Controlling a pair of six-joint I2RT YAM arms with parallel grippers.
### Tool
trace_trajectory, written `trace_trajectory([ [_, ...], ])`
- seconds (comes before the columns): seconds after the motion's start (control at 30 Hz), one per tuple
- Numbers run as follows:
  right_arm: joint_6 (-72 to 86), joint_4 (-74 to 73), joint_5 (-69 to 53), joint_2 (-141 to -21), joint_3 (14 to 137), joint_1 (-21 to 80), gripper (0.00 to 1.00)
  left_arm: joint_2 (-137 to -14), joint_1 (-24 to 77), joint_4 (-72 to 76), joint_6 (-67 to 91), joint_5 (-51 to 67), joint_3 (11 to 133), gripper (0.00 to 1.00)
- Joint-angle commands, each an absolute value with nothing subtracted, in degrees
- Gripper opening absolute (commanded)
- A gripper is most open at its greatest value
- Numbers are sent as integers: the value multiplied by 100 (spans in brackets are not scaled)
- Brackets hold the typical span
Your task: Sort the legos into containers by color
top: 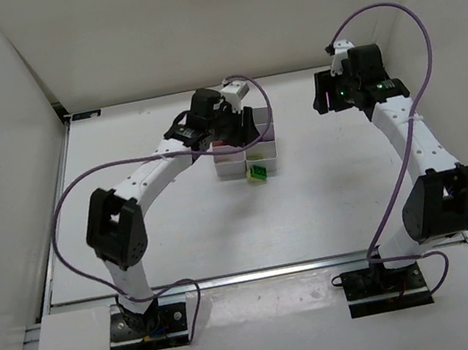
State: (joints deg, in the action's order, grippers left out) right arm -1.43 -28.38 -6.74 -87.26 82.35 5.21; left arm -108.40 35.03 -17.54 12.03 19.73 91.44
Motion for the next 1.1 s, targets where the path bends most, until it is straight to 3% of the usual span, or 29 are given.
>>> trace_trajectory([
  [0.0, -175, -2646, -1413, -8596, 8060, 440, 66, -9757, 3656, -1888, 320, 2642, 8764, 59],
  [0.17, -466, -2689, -2108, -8429, 7788, 431, 69, -9168, 3455, -3347, -1638, 4372, 8254, 60],
  [0.37, -597, -2856, -2285, -8350, 7769, 413, 69, -9403, 3331, -4997, -3590, 5115, 8209, 55],
  [0.47, -703, -2996, -2617, -8288, 7822, 334, 69, -9544, 3331, -5405, -4156, 4940, 8122, 41],
  [0.63, -756, -3102, -2663, -8095, 7621, 334, 69, -9887, 3428, -5458, -4386, 4158, 8191, 32],
  [1.07, -791, -3191, -2505, -7989, 7646, 299, 69, -11303, 3797, -4931, -3746, 2269, 9211, 36],
])
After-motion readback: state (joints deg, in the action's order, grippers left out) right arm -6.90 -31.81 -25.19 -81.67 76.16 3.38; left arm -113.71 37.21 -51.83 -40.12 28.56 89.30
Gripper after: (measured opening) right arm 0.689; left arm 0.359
